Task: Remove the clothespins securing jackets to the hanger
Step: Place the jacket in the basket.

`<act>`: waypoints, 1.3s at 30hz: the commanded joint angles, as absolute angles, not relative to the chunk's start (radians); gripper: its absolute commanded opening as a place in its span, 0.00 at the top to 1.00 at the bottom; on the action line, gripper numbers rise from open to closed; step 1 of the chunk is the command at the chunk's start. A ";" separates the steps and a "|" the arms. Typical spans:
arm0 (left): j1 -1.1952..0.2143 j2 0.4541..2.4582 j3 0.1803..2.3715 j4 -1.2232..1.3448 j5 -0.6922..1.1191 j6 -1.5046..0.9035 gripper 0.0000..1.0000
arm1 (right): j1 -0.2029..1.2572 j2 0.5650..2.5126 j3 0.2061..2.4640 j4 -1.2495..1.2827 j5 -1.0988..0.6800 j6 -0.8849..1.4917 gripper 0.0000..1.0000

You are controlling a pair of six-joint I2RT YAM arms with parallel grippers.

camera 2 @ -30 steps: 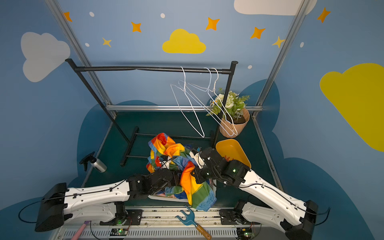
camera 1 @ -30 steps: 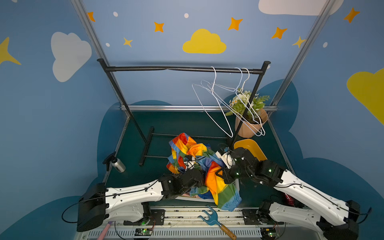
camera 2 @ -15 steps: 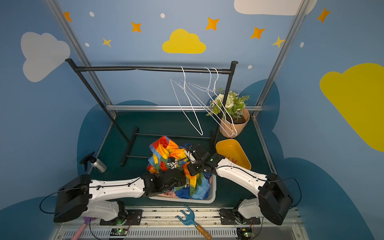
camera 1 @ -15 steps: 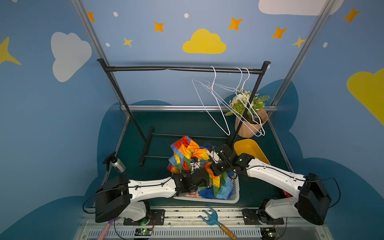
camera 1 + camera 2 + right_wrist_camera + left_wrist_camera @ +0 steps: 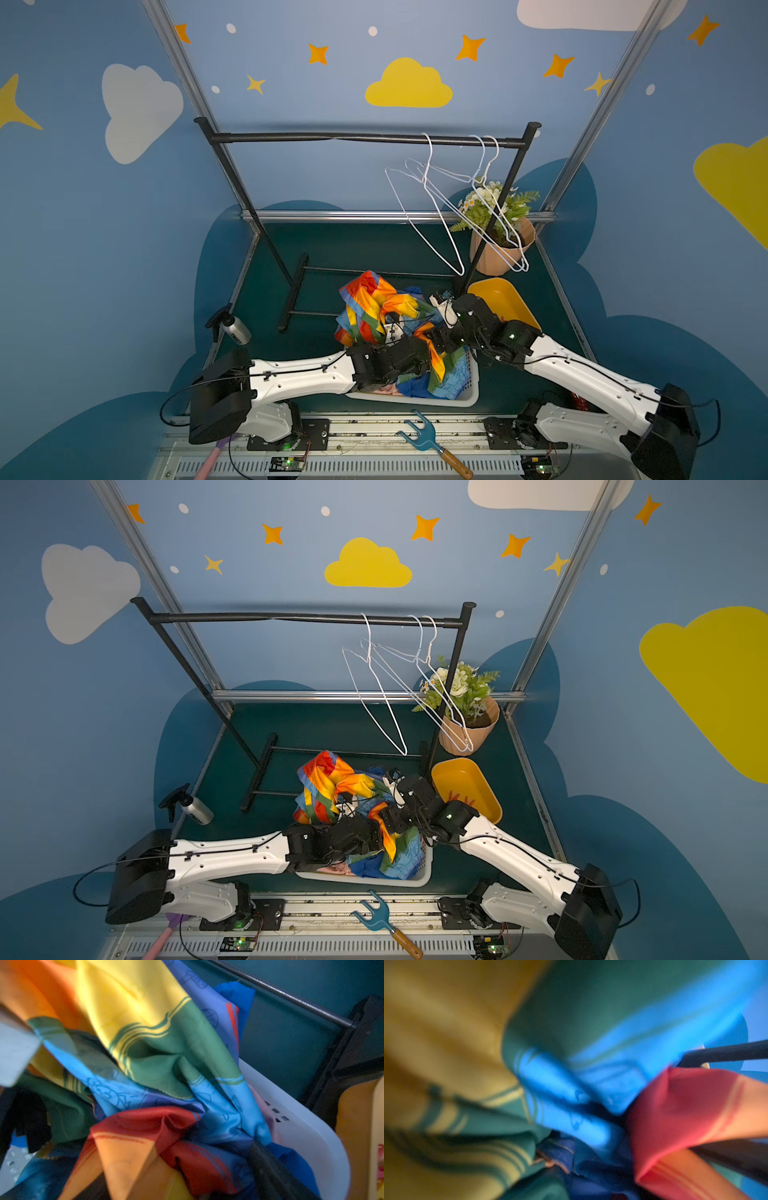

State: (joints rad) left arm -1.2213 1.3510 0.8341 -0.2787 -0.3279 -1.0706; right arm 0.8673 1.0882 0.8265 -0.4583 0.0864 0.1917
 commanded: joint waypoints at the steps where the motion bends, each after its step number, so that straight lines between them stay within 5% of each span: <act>1: -1.234 1.282 0.847 -0.457 -0.412 -1.079 0.00 | 0.862 1.041 0.884 -0.559 0.147 0.124 0.16; 19: -1.387 1.256 1.108 -1.018 -0.829 -1.132 0.00 | 0.623 0.744 0.752 -0.433 0.224 -0.031 0.11; 26: -1.384 1.106 1.071 -1.075 -1.078 -0.952 0.00 | 0.388 0.695 0.446 0.041 0.259 -0.079 0.12; 31: -1.276 0.936 0.897 -0.822 -1.212 -0.661 0.00 | 0.210 0.846 0.296 0.362 0.182 -0.043 0.12; 39: -0.852 0.604 0.514 -0.172 -0.955 -0.090 0.00 | 0.030 1.237 0.248 0.832 0.012 0.001 0.11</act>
State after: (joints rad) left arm -0.9363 0.6567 0.5873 -0.5026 -1.0569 -0.3904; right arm 0.0593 1.1507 0.2424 0.5625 0.1055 -0.0368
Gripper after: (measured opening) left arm 0.998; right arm 0.885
